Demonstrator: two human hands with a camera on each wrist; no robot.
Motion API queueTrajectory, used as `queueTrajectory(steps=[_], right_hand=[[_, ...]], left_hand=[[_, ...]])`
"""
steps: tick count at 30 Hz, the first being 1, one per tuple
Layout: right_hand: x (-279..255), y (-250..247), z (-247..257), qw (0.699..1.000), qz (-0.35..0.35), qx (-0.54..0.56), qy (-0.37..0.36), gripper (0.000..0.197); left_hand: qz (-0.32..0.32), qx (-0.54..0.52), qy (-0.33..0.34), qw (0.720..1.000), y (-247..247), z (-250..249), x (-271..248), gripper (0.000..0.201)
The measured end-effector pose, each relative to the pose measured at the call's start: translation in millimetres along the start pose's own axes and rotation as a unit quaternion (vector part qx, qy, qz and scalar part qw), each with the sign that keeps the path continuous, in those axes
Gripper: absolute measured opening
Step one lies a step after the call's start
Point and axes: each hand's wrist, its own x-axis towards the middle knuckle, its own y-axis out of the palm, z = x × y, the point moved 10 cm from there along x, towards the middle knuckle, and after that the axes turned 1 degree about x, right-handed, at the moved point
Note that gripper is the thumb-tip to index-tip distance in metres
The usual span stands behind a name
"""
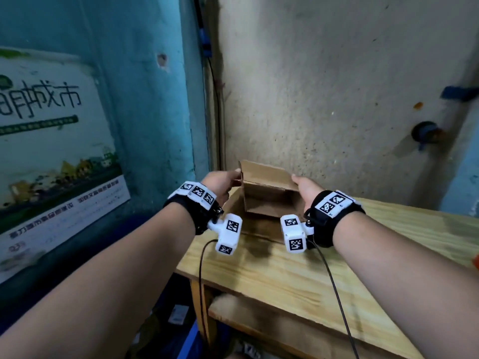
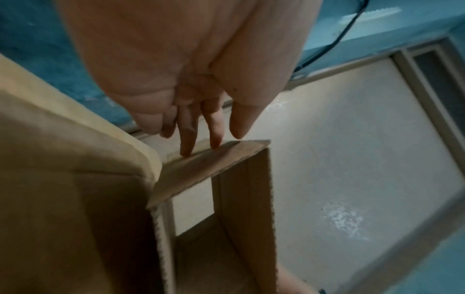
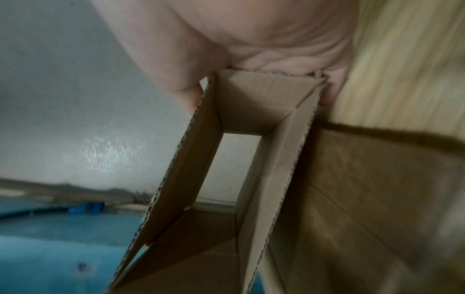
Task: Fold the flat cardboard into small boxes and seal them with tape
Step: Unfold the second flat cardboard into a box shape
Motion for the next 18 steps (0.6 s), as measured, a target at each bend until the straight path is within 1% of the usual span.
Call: queueTrajectory(steps=[1,2,4,5,7,8,9,11,14,16,18], right_hand=[[-14,-10,10,1.000,-0.006,0.009,-0.006,0.077],[-30,-27,24,1.000,-0.012,0.007,-0.016,0.074],[-52,-42,39,1.000,-0.003,0.002,-0.022,0.078],[-65,-54,45,1.000,-0.006,0.002,-0.020,0.076],[-80,-85,55,0.999,-0.014,0.022,-0.037,0.061],[-82,-106,55,0.998,-0.029,0.034,-0.043,0.052],[-81,-124,53,0.996,-0.042,0.049,-0.056,0.049],[-74,-163,43,0.990,-0.077,0.082,-0.088,0.057],[-54,-221,22,0.979,-0.118,0.119,-0.115,0.058],[-57,-236,12,0.978,-0.124,0.118,-0.122,0.046],[-47,-253,-1,0.974,-0.128,0.123,-0.138,0.034]], left_hand=[[0.006,-0.001,0.017,1.000,11,-10,-6,0.027],[0.013,0.002,0.031,0.999,30,-21,-13,0.031],[0.013,-0.022,0.049,0.998,49,-33,-20,0.037],[0.019,-0.049,0.053,0.997,63,-36,-21,0.037],[0.029,-0.100,0.039,0.994,94,-38,-19,0.038],[0.040,-0.127,0.034,0.991,115,-38,-17,0.041],[0.054,-0.151,0.032,0.987,137,-39,-16,0.043],[0.086,-0.171,0.023,0.981,180,-35,-14,0.053],[0.119,-0.184,0.009,0.976,238,-17,-12,0.072],[0.140,-0.177,-0.008,0.974,262,3,-7,0.074],[0.179,-0.188,-0.032,0.965,285,30,-3,0.069]])
